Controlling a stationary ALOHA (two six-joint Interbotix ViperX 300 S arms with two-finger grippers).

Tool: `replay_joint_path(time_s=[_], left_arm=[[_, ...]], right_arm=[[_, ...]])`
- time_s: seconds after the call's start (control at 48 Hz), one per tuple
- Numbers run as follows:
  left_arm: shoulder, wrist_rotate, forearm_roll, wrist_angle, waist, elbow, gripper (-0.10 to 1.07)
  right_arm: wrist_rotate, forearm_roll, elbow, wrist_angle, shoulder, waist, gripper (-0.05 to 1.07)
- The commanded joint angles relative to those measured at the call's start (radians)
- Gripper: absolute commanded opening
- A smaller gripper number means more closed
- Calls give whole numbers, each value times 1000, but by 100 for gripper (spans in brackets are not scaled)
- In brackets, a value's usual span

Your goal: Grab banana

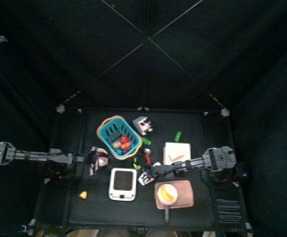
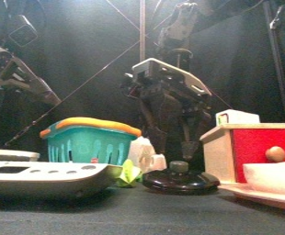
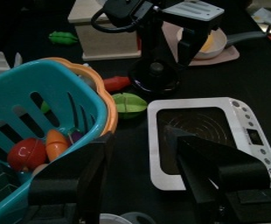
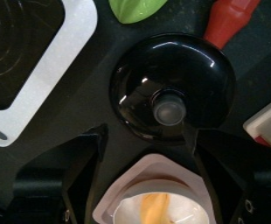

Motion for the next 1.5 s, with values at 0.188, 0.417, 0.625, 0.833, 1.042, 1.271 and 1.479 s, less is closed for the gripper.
replay_joint_path(time_s=[0.188, 0.417, 0.625, 0.833, 1.042, 1.271, 1.479], left_arm=[[2, 2, 3, -6, 3, -18, 87], [2, 0, 2, -6, 3, -15, 87], [3, 0, 2, -5, 3, -15, 87], [2, 2, 2, -6, 3, -20, 87], [2, 2, 3, -5, 3, -17, 87], [3, 2, 2, -6, 8, -15, 87], [3, 2, 3, -6, 8, -14, 87]], right_arm=[[9, 18, -14, 86, -132, 51, 98], [26, 103, 11, 146, -167, 123, 98], [21, 124, 72, 152, -181, 222, 98], [52, 114, 135, 124, -192, 281, 98], [77, 78, 192, 60, -190, 291, 98], [77, 67, 244, -32, -189, 285, 98], [77, 66, 275, -94, -181, 285, 98]])
